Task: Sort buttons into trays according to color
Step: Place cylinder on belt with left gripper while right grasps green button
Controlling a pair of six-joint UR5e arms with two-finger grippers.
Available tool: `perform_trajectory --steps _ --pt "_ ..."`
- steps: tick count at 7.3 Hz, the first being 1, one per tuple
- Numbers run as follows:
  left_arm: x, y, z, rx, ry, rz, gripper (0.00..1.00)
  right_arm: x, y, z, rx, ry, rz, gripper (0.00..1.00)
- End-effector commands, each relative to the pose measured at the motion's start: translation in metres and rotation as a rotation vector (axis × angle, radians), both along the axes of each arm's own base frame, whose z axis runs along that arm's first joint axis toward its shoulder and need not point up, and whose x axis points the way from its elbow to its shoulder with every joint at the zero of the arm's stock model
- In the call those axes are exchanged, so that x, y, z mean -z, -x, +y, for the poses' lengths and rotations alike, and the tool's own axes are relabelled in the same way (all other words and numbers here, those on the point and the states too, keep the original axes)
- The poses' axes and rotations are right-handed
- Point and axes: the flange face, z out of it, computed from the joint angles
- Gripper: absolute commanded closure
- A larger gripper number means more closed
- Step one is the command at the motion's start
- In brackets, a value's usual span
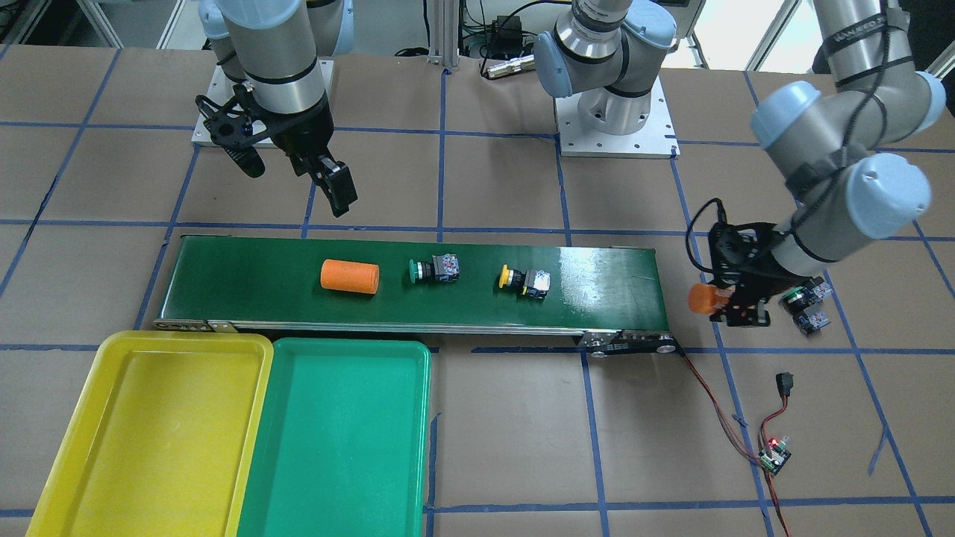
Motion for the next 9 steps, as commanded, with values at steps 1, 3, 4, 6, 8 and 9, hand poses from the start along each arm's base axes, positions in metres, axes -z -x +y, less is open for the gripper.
perform_trajectory --steps 1,3,4,6,8,9 --pt "-0.017 0.103 0.036 0.009 0.023 0.054 1.00 0.027 -0.034 -0.006 0.065 0.005 -0.001 0.00" --pt "-0.009 0.170 0.063 -0.025 -0.017 0.026 0.86 0.051 -0.052 -0.027 0.149 0.054 -0.023 0.00" --pt "-0.005 0.178 0.071 -0.030 -0.014 0.022 0.40 0.062 -0.056 -0.032 0.186 0.051 -0.024 0.00" --pt "-0.002 0.171 0.067 -0.048 -0.005 0.022 0.00 0.075 -0.066 -0.031 0.208 0.030 -0.017 0.00" --pt "-0.014 0.098 0.052 -0.217 0.023 0.019 0.00 0.091 -0.074 -0.049 0.313 0.083 -0.049 0.00" --pt "-0.023 0.040 0.048 -0.367 0.040 0.015 0.00 0.098 -0.078 -0.055 0.317 0.107 -0.061 0.00"
